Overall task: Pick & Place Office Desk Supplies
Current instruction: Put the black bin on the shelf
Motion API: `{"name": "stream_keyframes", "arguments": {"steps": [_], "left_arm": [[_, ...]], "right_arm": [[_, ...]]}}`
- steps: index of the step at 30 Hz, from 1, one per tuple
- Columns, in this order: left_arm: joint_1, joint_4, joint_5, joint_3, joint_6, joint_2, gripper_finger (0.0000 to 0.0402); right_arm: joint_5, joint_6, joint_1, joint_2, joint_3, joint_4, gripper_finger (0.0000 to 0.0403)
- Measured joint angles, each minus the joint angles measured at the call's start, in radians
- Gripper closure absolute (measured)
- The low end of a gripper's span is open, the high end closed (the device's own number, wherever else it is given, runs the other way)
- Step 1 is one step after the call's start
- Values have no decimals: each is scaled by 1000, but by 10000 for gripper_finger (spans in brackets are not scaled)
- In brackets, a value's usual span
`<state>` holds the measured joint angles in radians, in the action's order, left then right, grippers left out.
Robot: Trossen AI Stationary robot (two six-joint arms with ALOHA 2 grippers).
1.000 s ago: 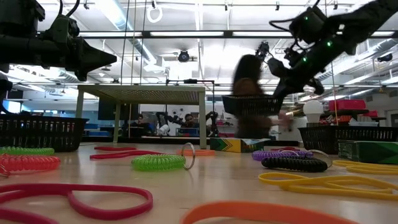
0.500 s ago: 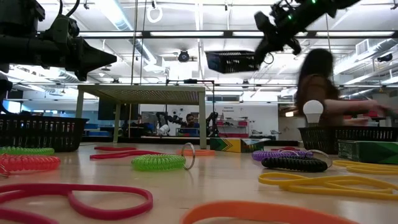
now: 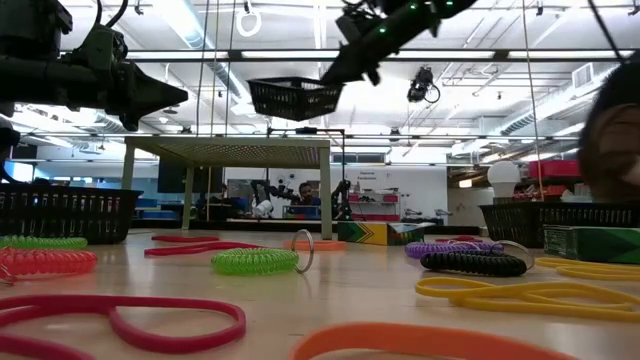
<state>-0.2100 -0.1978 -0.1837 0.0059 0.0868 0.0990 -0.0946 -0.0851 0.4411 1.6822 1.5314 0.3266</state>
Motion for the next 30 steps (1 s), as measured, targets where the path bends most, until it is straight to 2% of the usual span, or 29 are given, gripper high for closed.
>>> {"name": "stream_keyframes", "arguments": {"steps": [7,14,20,27,30], "left_arm": [[0,1,0,0,0,0,392],[0,3,0,0,3,0,392],[0,9,1,0,49,0,392],[0,13,1,0,54,0,392],[1,13,7,0,81,0,392]], "right_arm": [[-213,-123,55,149,239,207,378],[-303,-203,99,232,274,197,378],[-291,-212,121,248,274,173,368],[-234,-228,105,248,274,145,297],[-158,-231,91,248,274,140,266]]}}
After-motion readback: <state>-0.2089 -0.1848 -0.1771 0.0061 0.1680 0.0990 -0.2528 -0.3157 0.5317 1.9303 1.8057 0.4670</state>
